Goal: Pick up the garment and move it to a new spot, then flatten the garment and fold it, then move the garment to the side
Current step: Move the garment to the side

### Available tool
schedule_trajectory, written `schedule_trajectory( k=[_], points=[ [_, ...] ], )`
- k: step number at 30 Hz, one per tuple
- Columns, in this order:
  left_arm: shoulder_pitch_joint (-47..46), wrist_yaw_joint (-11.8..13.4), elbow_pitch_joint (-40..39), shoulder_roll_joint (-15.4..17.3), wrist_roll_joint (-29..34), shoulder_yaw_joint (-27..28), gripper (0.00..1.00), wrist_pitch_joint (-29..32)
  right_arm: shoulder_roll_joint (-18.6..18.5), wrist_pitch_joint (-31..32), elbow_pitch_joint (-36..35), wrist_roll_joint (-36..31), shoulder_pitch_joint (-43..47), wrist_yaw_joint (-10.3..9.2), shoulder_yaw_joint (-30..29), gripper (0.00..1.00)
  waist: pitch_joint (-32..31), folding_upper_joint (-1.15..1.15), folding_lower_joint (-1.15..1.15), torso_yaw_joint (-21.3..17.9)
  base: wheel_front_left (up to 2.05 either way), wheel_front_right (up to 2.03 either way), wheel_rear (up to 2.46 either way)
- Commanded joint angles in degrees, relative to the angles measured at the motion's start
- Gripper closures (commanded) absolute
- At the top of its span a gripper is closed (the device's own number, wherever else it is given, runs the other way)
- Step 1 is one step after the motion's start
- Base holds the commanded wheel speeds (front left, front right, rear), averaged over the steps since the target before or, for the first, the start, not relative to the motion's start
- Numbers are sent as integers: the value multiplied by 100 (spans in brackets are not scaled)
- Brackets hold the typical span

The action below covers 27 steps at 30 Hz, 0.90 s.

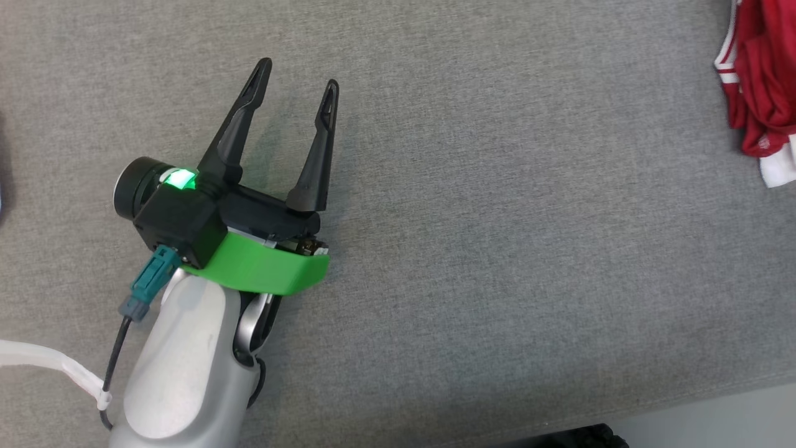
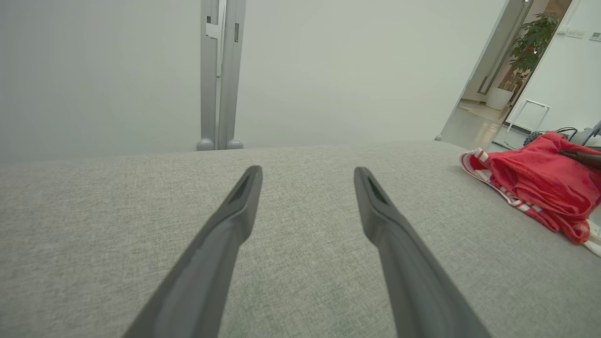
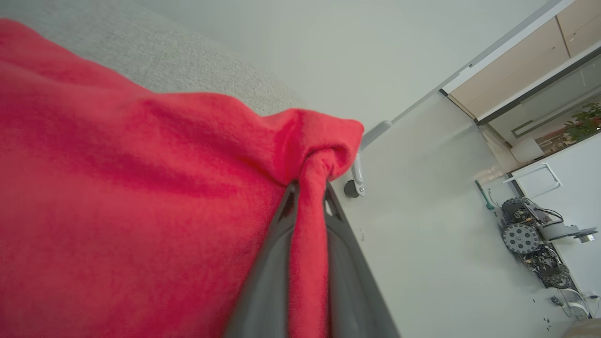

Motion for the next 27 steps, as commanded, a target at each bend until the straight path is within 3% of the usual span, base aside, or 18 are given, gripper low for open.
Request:
schedule_trajectory(
  k=[1, 3, 12, 18, 27],
  points=[
    [-99, -4, -22, -2, 15, 22, 0, -2, -46, -20, 103, -103, -98, -10, -135, 92, 83, 0, -1, 155, 0, 0, 0],
    [-85, -4, -22, -34, -4, 30, 0, -2, -22, -20, 205, -259, -164, -11, -364, 0, 24, 0, -1, 196, 0, 0, 0],
    [179, -4, 45, -153, -93, 170, 0, -2, 677, -20, -366, -689, 113, -10, -571, 0, -674, 0, -1, 266, 0, 0, 0],
    [592, -4, 66, -222, -143, 412, 0, -2, 1264, -19, -1421, -361, 568, -10, -275, 0, -1405, 0, -1, 397, 0, 0, 0],
    [1509, -4, 66, -270, -240, 1026, 0, -2, 2592, -19, -3355, 478, 2088, -9, -257, 0, -2264, 0, -1, 702, 0, 0, 0]
  ],
)
